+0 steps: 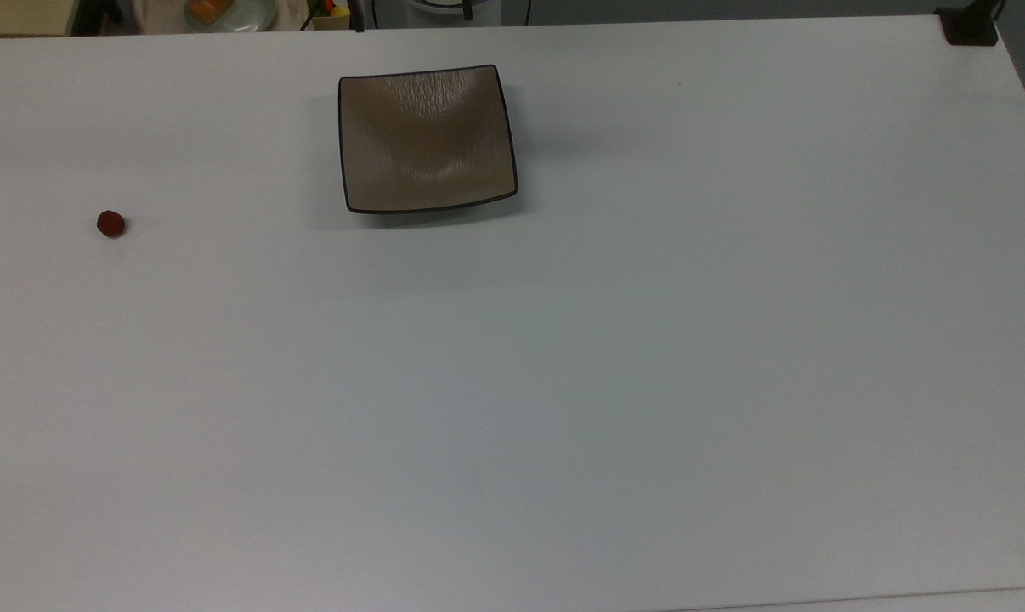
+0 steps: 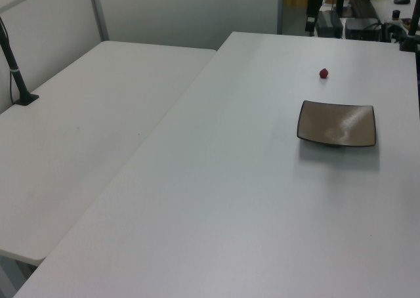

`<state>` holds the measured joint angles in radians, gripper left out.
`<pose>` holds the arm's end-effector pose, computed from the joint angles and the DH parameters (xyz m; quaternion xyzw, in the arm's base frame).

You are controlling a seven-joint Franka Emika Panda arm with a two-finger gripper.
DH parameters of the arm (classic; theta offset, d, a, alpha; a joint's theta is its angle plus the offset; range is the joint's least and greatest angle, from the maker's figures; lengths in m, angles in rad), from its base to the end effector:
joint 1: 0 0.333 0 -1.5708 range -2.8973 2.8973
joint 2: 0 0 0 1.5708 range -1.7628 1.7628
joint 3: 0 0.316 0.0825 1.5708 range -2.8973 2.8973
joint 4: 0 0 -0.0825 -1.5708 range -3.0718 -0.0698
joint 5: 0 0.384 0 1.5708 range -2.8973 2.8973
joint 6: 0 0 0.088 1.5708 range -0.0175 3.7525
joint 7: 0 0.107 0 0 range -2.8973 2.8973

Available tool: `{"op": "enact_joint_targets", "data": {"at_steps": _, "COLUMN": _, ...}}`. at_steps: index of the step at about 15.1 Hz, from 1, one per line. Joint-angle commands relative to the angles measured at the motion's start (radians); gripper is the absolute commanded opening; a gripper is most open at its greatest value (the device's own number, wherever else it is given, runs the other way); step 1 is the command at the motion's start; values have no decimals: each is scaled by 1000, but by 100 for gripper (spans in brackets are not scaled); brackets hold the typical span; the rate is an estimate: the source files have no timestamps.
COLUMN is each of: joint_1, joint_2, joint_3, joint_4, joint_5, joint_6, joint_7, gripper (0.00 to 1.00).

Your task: Strawberries on a ceramic plate

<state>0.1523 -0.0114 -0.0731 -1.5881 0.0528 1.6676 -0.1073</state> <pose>0.5586 0.0493 0.6317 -0.9944 -0.0916 -0.0458 0.0261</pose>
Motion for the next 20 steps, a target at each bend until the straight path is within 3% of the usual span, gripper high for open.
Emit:
{"op": "enact_joint_targets", "data": {"at_steps": 1, "joint_1": 18, "joint_2": -5, "joint_3": -13, "joint_4": -10, "joint_5": -10, "joint_6": 6, "joint_7": -18, "gripper": 100}}
{"op": "enact_joint_targets", "data": {"at_steps": 14, "joint_1": 9, "joint_2": 1, "joint_3": -14, "joint_4": -35, "joint_5": -34, "joint_6": 37, "joint_7": -35, "gripper": 100}}
{"op": "enact_joint_targets", "data": {"at_steps": 20, "joint_1": 7, "joint_2": 21, "joint_3": -62, "joint_4": -65, "joint_5": -45, "joint_6": 150, "joint_7": -35, "gripper": 100}}
